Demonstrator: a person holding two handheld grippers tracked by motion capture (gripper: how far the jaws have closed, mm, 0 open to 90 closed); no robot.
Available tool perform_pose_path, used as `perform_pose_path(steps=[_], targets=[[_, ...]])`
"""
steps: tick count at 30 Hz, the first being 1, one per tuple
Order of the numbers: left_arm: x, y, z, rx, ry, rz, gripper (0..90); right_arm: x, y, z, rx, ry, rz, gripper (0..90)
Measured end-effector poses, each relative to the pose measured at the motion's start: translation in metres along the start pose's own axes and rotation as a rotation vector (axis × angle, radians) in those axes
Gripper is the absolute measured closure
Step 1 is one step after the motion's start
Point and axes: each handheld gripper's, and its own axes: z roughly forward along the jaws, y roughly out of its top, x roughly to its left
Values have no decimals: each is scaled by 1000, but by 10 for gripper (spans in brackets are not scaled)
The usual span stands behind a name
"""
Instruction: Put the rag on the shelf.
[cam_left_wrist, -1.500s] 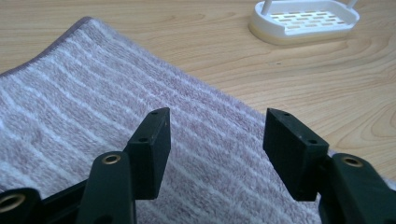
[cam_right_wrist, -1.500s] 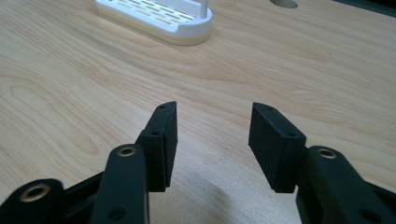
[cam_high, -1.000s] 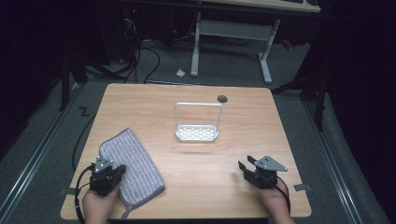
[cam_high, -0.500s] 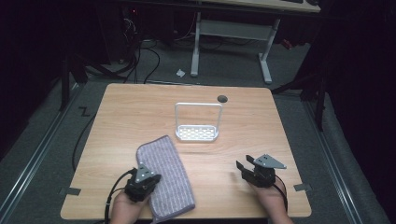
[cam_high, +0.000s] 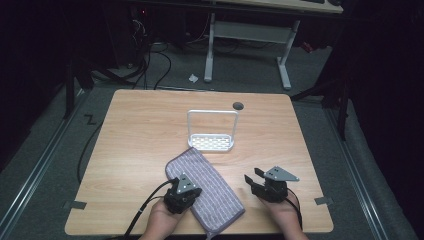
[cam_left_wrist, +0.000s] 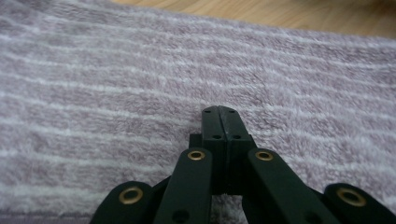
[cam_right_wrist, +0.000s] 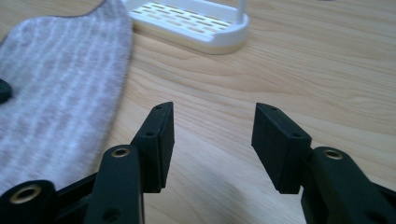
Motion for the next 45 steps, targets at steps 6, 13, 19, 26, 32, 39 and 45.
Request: perform_pose_path(steps=[6,13,19,26,32,39,45], targets=[[-3,-1,0,-3,1,12,900,27,18,11,-5,85,-75,770],[-3,-3,-1,-10,-10,7,899,52,20,35,107,168,-131,900],[-5,-5,-4,-9,-37,-4,886,64,1,24,190,187,-186,900],[15,4,-11,-33,18,-67,676,69,4,9,149,183,-158,889],[31,1,-6,-13,38,-102,695,62,21,41,186,140,-173,888],[17,-4,-9,-10,-23,-72,700,67,-1,20,196,190,-185,889],[-7,-15,-18,0,-93,-28,670,76,-23,-14,193,198,-172,885]])
